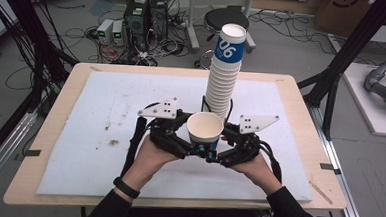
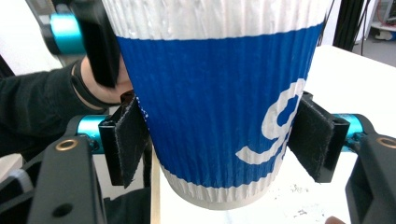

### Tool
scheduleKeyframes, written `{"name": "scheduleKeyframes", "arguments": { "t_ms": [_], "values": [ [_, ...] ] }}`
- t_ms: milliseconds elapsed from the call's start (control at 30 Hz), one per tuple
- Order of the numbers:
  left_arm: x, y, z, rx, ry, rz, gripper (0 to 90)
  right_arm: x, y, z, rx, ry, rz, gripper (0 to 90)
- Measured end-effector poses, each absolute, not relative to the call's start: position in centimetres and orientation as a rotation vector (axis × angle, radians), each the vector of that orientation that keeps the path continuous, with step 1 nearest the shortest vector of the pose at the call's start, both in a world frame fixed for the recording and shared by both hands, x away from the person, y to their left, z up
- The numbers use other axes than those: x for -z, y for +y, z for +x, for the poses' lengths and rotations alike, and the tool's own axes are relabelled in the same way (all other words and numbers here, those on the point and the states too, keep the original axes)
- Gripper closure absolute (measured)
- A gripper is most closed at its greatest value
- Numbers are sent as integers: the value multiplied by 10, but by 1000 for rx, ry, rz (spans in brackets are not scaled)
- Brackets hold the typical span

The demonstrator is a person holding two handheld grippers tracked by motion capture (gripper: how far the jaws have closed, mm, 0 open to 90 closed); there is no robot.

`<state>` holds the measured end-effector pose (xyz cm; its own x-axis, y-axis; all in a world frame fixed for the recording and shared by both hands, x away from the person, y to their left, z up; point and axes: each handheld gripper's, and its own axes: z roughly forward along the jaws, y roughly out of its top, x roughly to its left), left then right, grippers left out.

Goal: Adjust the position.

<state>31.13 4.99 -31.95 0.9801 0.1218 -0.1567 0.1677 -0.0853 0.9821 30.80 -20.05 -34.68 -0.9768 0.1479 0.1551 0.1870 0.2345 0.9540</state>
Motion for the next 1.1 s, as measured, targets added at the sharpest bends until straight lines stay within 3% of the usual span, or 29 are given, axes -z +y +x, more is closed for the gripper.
{"name": "scheduleKeyframes", "arguments": {
  "t_ms": [900,1100],
  "values": [
    [316,52,309,10,229,1658,201,349,-199,308,1891,-2451,-334,274],
    [314,53,309,-18,223,1680,209,349,-200,308,1898,-2473,-324,204]
  ]
}}
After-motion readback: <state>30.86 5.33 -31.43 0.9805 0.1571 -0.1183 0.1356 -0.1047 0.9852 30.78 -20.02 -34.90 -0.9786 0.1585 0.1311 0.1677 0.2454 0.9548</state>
